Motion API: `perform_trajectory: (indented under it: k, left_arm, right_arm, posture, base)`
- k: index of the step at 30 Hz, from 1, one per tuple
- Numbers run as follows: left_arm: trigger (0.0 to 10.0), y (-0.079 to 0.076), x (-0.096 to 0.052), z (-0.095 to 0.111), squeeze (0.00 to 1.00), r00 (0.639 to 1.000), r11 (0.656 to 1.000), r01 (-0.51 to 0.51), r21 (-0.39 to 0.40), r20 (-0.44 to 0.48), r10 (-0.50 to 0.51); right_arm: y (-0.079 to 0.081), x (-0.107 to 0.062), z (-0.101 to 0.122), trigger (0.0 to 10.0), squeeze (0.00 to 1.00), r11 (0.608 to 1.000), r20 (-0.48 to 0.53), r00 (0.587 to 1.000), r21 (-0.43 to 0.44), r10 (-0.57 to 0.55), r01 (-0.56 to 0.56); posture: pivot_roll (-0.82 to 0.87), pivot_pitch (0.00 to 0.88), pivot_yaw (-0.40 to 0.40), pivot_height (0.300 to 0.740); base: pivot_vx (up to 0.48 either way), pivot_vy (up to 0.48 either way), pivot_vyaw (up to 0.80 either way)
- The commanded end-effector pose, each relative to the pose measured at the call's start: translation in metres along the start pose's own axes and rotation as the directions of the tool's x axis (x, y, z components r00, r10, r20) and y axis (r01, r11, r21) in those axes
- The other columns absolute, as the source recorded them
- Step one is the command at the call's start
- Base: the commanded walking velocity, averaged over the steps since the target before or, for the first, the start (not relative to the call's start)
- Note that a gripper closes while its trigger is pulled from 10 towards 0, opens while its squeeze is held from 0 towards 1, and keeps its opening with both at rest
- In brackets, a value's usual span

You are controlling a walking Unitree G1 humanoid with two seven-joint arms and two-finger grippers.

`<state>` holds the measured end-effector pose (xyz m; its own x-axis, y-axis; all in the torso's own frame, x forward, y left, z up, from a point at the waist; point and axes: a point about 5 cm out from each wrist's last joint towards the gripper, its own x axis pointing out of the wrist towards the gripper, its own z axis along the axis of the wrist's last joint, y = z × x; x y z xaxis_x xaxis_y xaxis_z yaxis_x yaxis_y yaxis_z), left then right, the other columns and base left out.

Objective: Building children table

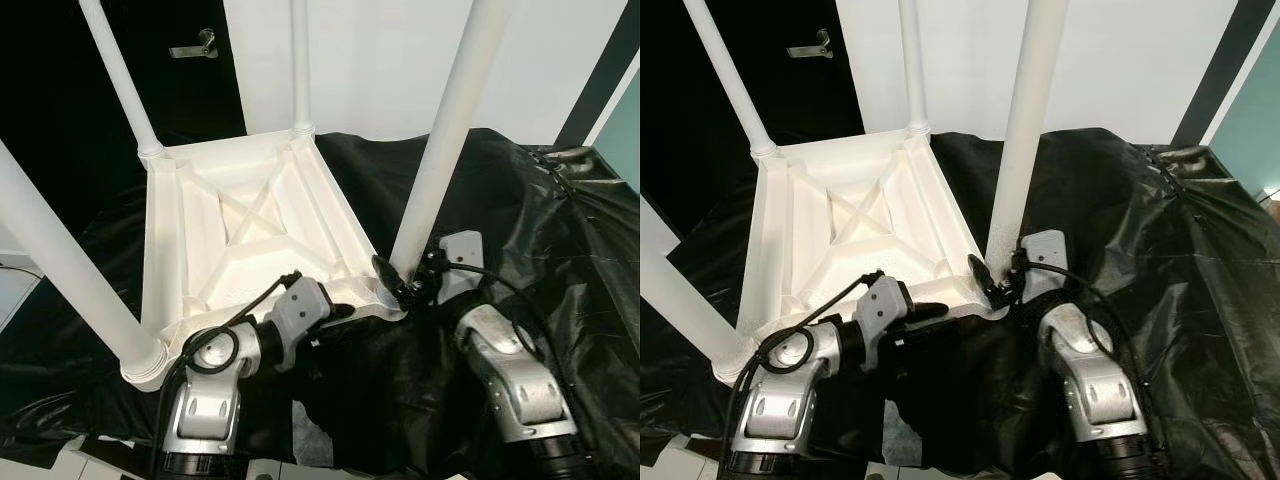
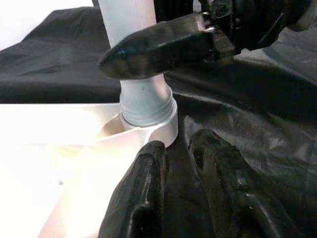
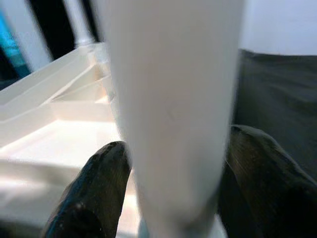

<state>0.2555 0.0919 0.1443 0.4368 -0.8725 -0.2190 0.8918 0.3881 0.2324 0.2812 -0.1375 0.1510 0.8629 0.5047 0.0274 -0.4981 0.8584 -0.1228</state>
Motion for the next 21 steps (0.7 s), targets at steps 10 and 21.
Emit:
perform_trajectory:
  k: [10, 21]
  left_arm:
    - [10.0, 0.017, -0.001, -0.001, 0.0, 0.973, 0.973, -0.233, 0.001, -0.002, 0.233]
    - [10.0, 0.016, 0.001, -0.002, 0.0, 0.976, 0.976, -0.218, 0.026, -0.011, 0.218]
  right_arm:
    - [-0.017, 0.011, -0.013, 10.0, 0.0, 0.969, -0.069, 0.969, -0.045, 0.238, -0.241]
    - [-0.021, 0.024, -0.022, 10.0, 0.0, 0.946, -0.118, 0.948, -0.1, 0.296, -0.308]
  posture:
    - [0.05, 0.0, 0.015, 0.74]
    - [0.05, 0.0, 0.018, 0.74]
  base:
    - [0.0, 0.0, 0.0]
    - [0.0, 0.0, 0.0]
